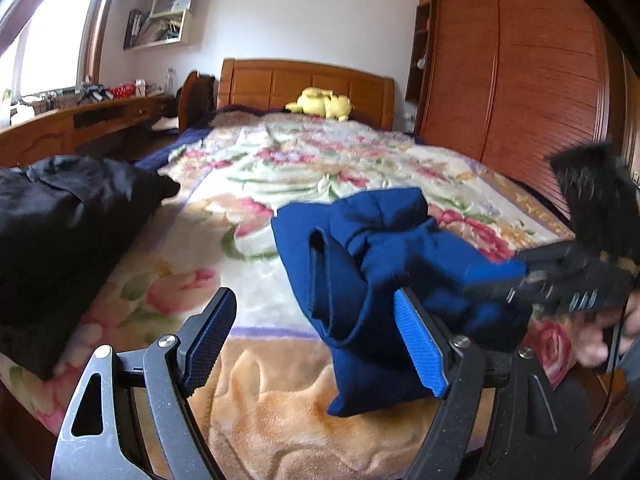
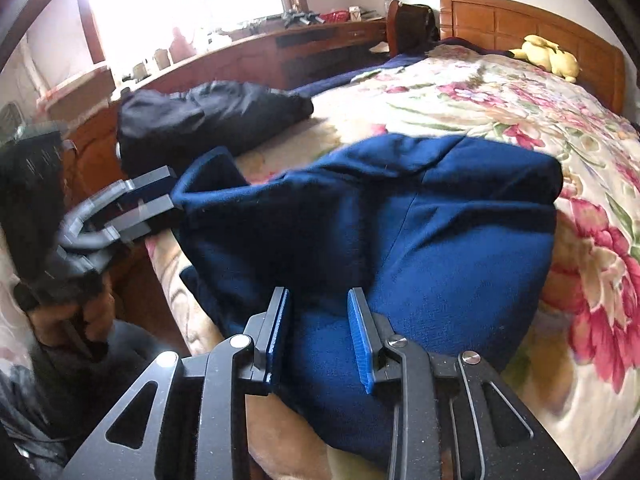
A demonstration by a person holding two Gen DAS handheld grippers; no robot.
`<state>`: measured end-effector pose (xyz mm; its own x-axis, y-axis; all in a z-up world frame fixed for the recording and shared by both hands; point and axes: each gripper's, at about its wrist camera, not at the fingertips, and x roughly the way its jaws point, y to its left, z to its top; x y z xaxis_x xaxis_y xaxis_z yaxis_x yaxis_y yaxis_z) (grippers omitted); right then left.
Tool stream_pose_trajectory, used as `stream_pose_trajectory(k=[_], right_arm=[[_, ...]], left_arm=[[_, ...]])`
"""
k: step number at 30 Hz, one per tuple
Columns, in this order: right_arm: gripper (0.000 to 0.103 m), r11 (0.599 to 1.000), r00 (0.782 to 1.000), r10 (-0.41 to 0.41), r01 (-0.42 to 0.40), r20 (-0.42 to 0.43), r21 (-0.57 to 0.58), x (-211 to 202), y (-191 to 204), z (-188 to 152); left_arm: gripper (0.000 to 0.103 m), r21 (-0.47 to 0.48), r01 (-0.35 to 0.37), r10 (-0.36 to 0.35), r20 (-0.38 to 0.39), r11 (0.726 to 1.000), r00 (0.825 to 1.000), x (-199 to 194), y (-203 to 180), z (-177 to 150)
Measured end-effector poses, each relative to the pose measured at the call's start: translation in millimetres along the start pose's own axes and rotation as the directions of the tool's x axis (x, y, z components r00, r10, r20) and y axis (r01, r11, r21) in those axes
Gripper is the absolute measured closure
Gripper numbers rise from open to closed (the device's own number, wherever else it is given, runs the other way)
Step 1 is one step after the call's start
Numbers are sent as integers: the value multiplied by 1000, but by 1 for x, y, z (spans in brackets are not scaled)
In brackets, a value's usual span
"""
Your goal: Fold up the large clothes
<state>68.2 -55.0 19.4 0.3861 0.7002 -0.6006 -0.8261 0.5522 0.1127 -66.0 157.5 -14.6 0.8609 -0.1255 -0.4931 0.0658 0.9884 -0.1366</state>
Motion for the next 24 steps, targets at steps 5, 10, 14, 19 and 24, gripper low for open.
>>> stream_pose_trajectory(k=[5, 10, 14, 19, 24], right_arm=[[40, 993, 992, -121, 120, 44, 23, -10, -28, 13], [40, 983, 983, -182, 182, 18, 24, 19, -52, 40], [40, 979, 976, -205, 202, -78, -42, 63, -51, 72], [40, 961, 941, -268, 246, -205, -128, 114, -45, 104], [40, 970, 967, -235, 227, -95, -90, 119, -41, 138]], left_arm=[[22, 19, 6, -5, -43, 1000, 999, 7, 0, -7], [22, 29, 4, -2, -68, 1000, 998, 9, -2, -12], [22, 28, 0, 2, -76, 1000, 997, 9, -3, -15], [22, 30, -14, 16, -78, 999, 997, 9, -2, -15], [22, 35, -3, 6, -75, 999, 997, 8, -2, -17]])
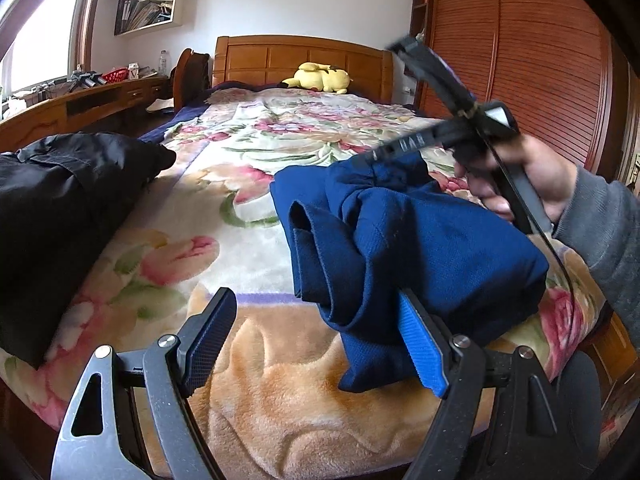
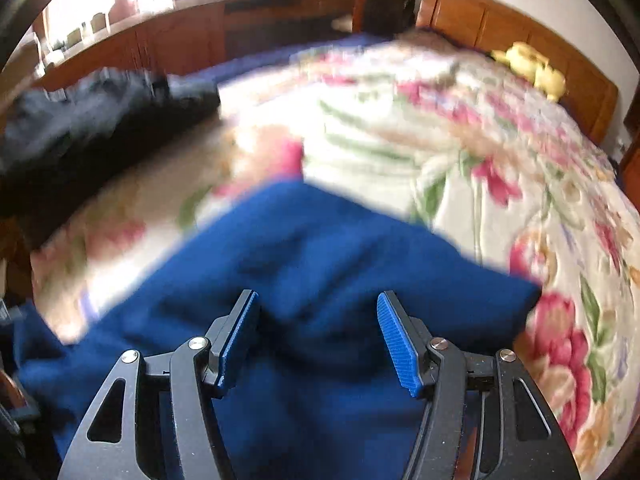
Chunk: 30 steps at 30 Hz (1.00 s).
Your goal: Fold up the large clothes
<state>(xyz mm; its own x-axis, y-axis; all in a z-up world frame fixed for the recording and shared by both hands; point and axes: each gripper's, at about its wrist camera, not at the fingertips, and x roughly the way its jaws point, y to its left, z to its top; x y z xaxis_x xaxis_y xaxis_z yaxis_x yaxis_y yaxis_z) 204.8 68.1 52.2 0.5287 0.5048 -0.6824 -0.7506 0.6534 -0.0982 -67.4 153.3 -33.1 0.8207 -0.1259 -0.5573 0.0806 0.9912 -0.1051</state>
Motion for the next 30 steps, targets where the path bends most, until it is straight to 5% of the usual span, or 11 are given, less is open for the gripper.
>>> stream_pose_trajectory(k=[6, 8, 14, 26, 30], right_arm=[[37, 994, 993, -77, 69, 88, 89, -20, -26, -7], [29, 986, 990, -119, 109, 75, 128, -21, -42, -18], [28, 953, 982, -190, 182, 9, 241, -9, -94, -44], [28, 909, 997, -66, 77, -41, 409, 29, -130, -50], [28, 908, 999, -21, 31, -30, 419, 37, -135, -54]], left_arm=[[22, 22, 42, -43, 4, 999, 999, -13, 1, -6], [22, 25, 59, -59, 0, 998, 998, -15, 4, -9], [27, 23, 98, -97, -29, 995, 995, -14, 4, -14], [49, 7, 114, -112, -115, 993, 987, 10, -7, -18], [67, -3, 142, -141, -129, 990, 982, 13, -11, -18]])
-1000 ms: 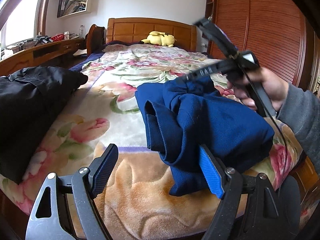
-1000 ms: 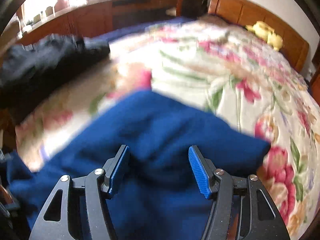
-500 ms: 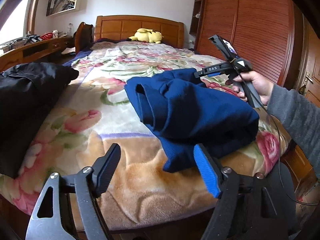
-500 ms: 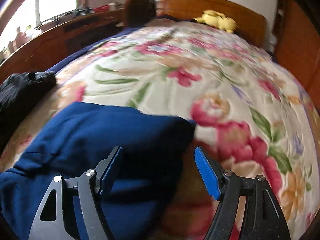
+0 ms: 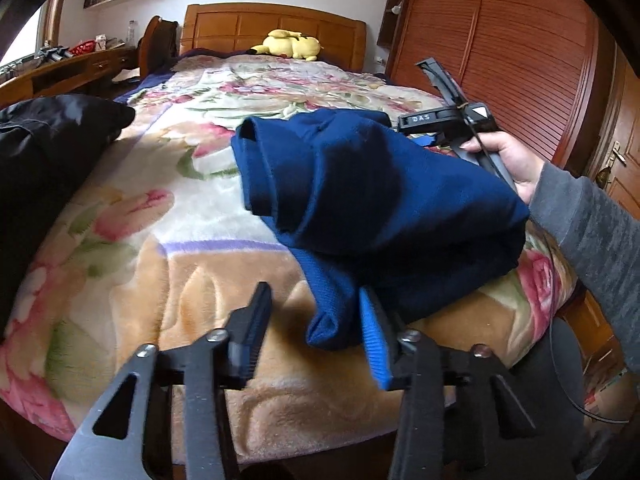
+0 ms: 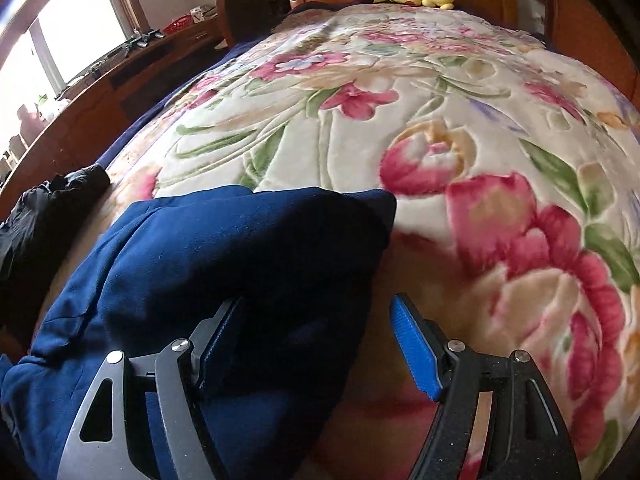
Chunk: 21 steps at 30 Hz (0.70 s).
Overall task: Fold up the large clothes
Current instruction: 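Grasp the jacket bundle with both tools and carry it beside the black garment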
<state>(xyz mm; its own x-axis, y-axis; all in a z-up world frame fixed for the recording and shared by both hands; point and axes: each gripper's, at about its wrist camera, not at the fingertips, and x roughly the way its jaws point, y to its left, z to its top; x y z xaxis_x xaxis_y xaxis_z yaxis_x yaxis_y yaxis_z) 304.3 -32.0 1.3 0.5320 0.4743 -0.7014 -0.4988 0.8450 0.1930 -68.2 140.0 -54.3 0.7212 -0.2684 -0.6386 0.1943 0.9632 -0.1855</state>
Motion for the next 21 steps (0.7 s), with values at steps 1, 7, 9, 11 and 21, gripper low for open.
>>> stream_pose_trajectory(k=[1, 7, 9, 11, 21], right_arm=[[28, 1000, 1000, 11, -11, -6, 1, 2, -1, 0], [52, 990, 990, 138, -137, -34, 33, 10, -8, -8], [67, 991, 991, 133, -133, -14, 0, 8, -5, -11], [85, 991, 992, 123, -122, 16, -45, 0, -1, -13], [92, 990, 968, 55, -22, 246, -137, -69, 39, -11]], left_arm=[[72, 6, 10, -10, -2, 1000, 1000, 0, -2, 0], [89, 4, 38, -38, -1, 999, 999, -5, -7, 2], [92, 8, 36, -36, 21, 999, 999, -11, -9, 3], [93, 22, 16, -17, 57, 1000, 998, -19, -14, 5], [96, 55, -101, 87, 214, 993, 973, -57, -15, 30]])
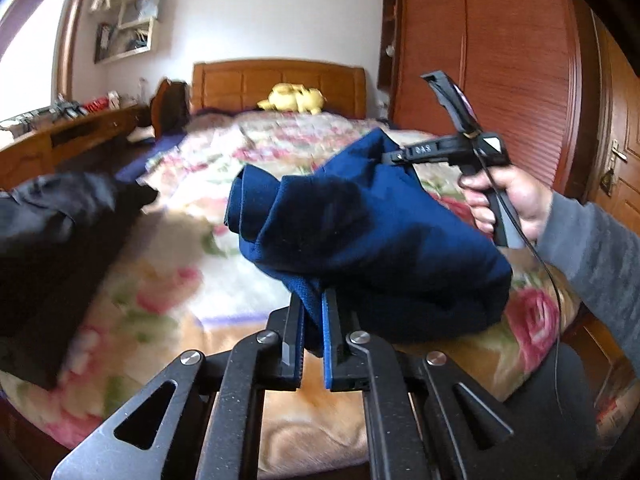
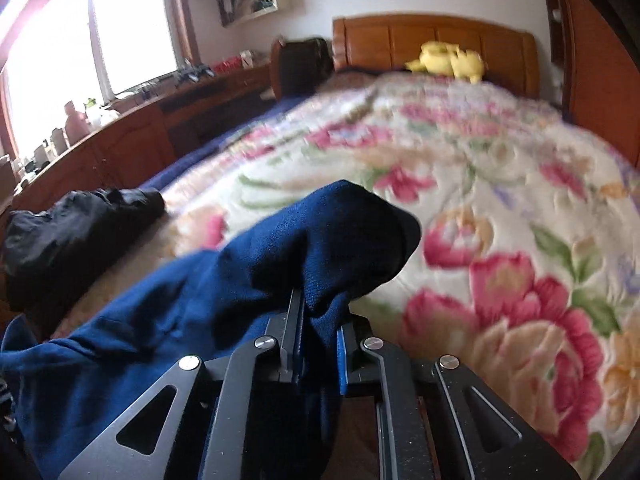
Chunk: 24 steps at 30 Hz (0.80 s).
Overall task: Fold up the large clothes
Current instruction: 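Grasp the jacket bundle with both tools and carry it beside the black garment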
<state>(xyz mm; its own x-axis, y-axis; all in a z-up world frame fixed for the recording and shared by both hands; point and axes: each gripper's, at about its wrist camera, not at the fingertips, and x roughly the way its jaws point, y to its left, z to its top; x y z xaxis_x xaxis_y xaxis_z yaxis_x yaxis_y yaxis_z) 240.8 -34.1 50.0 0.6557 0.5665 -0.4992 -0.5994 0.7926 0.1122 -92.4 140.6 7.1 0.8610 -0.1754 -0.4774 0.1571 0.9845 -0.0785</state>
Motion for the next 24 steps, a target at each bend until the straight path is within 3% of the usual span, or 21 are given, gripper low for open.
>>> stream_pose_trajectory(k=[7, 14, 19, 24], right_arm=[[95, 997, 994, -7, 16, 105, -80, -31, 48, 24], [95, 988, 982, 41, -12, 183, -154, -43, 114, 65], [95, 970, 973, 90, -37, 211, -241, -38, 186, 98], [95, 951, 958, 156, -80, 239, -300, -18, 261, 128]], left_arm=[[96, 12, -73, 72, 94, 997, 993, -28, 41, 34], [96, 24, -222, 215, 168, 975, 962, -68, 116, 71], [96, 6, -357, 348, 213, 934, 913, -101, 186, 92], [96, -45, -506, 503, 208, 861, 839, -120, 271, 101]])
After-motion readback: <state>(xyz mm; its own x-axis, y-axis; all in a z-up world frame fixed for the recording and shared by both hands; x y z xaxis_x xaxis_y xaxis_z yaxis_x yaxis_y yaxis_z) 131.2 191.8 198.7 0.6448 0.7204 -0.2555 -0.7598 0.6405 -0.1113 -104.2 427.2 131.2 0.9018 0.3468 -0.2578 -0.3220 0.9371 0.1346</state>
